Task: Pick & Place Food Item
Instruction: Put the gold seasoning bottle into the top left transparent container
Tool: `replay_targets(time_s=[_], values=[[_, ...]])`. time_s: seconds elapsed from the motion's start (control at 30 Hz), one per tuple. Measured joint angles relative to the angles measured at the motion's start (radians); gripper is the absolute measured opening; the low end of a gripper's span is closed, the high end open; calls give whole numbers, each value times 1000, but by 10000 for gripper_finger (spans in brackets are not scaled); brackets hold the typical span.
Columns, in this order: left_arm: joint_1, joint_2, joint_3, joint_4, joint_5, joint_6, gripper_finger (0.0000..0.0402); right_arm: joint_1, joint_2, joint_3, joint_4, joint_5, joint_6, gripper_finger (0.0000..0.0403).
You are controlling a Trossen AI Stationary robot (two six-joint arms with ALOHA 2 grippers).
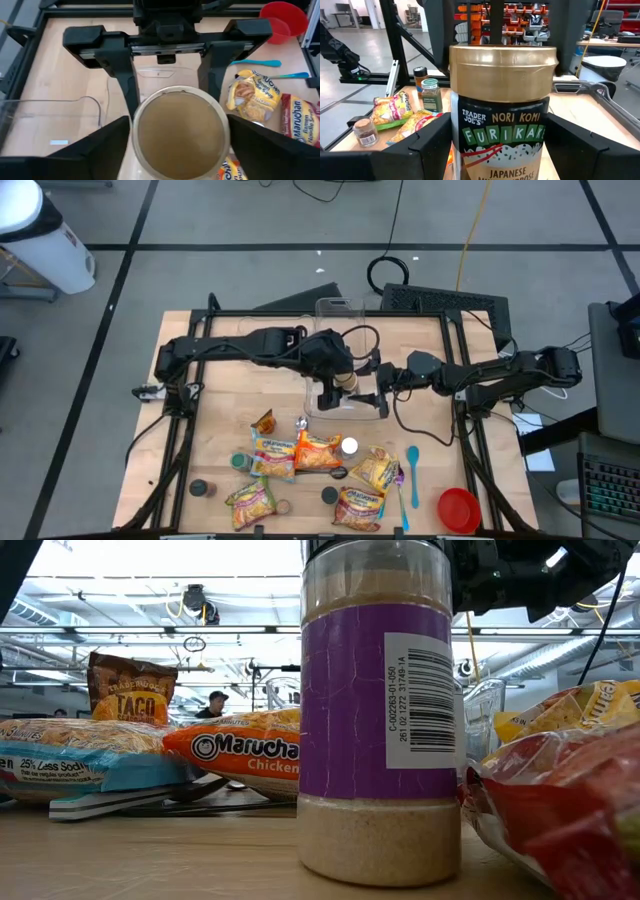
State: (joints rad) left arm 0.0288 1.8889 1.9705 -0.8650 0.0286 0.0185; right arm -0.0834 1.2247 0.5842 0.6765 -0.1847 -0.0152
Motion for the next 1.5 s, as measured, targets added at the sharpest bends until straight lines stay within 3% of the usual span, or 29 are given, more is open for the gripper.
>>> replay_targets(time_s=[0.07,0.17,0.37,0.43,0.67,0.83,1.0,1.17,1.4,1.5], values=[[1,2,0,2,-2,-2,279,0,0,0,-3,2,-4,263],[1,-1,0,3,-3,-2,274,0,0,0,-5,3,-11,270],[-6,-82,-2,-36,-86,-13,274,-1,-68,4,-21,3,-33,373],[-6,-127,-1,-92,-140,-27,274,-2,-109,2,-62,-3,-25,389],[-1,-264,-68,-212,-372,-109,274,-2,-259,1,-205,-3,-34,379],[43,-398,-241,-215,-485,-193,274,-2,-352,1,-299,-2,-34,383],[131,-553,-493,-113,-467,-263,274,-2,-420,1,-332,-2,-34,384],[287,-646,-701,-84,-457,-345,274,-2,-452,1,-354,-1,-34,382],[518,-655,-900,112,-257,-308,274,-2,-450,1,-364,0,-33,381],[590,-647,-955,194,-216,-305,274,-2,-450,0,-364,0,-34,381]])
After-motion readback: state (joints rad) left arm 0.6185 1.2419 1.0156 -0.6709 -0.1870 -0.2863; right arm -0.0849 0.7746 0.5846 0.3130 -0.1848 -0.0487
